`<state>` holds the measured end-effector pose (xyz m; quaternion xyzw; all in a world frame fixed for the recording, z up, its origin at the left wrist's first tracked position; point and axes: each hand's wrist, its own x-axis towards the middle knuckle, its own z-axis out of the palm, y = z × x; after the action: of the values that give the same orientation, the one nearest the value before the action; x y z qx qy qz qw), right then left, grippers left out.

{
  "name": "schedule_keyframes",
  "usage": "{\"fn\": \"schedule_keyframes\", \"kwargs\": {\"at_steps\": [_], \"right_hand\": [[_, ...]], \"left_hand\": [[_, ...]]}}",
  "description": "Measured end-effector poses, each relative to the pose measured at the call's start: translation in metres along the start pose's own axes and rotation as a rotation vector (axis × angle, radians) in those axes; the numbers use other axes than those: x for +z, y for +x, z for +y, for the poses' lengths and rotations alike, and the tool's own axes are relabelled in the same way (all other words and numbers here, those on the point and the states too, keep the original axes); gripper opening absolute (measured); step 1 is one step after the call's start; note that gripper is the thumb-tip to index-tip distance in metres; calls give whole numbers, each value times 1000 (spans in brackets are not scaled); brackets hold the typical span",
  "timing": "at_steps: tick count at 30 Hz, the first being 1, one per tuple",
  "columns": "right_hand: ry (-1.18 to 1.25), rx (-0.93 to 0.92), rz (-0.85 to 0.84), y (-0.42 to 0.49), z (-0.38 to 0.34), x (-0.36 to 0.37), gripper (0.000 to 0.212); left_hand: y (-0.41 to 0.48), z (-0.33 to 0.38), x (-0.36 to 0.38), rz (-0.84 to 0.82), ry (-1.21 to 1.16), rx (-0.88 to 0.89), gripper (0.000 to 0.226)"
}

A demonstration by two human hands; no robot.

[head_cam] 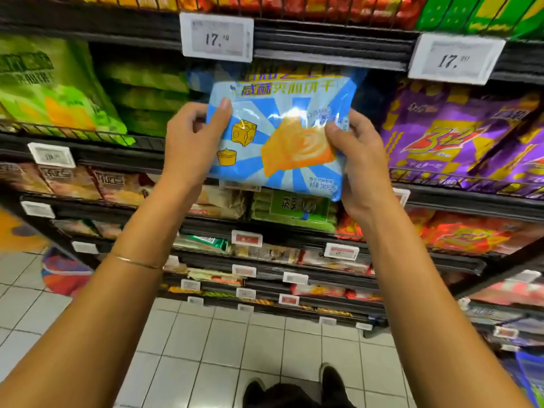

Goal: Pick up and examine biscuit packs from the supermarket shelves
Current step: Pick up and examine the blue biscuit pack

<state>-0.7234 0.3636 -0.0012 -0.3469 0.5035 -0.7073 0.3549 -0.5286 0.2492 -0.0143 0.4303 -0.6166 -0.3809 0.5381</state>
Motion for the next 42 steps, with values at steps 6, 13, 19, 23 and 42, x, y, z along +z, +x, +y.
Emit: {"fn": "schedule_keyframes", "kwargs": {"at_steps": [6, 13, 19, 23, 42], "right_hand": [[-31, 128, -92, -47, 26, -25, 36], [-55, 262, -34, -95, 78, -45, 27], [-239, 307, -52, -102, 97, -60, 15], [-257, 372, -111, -100, 99, -63, 20], [-144, 454, -179, -86, 109, -57, 16]], "left_hand": [[-77, -41, -30, -274, -346, -448, 54], [-159, -101, -52, -339, -538, -686, 61], [-179, -109, -65, -343, -448, -743, 65], [-183, -106, -65, -216, -465, -791, 79], [-163, -100, -52, -79, -263, -859, 57]]}}
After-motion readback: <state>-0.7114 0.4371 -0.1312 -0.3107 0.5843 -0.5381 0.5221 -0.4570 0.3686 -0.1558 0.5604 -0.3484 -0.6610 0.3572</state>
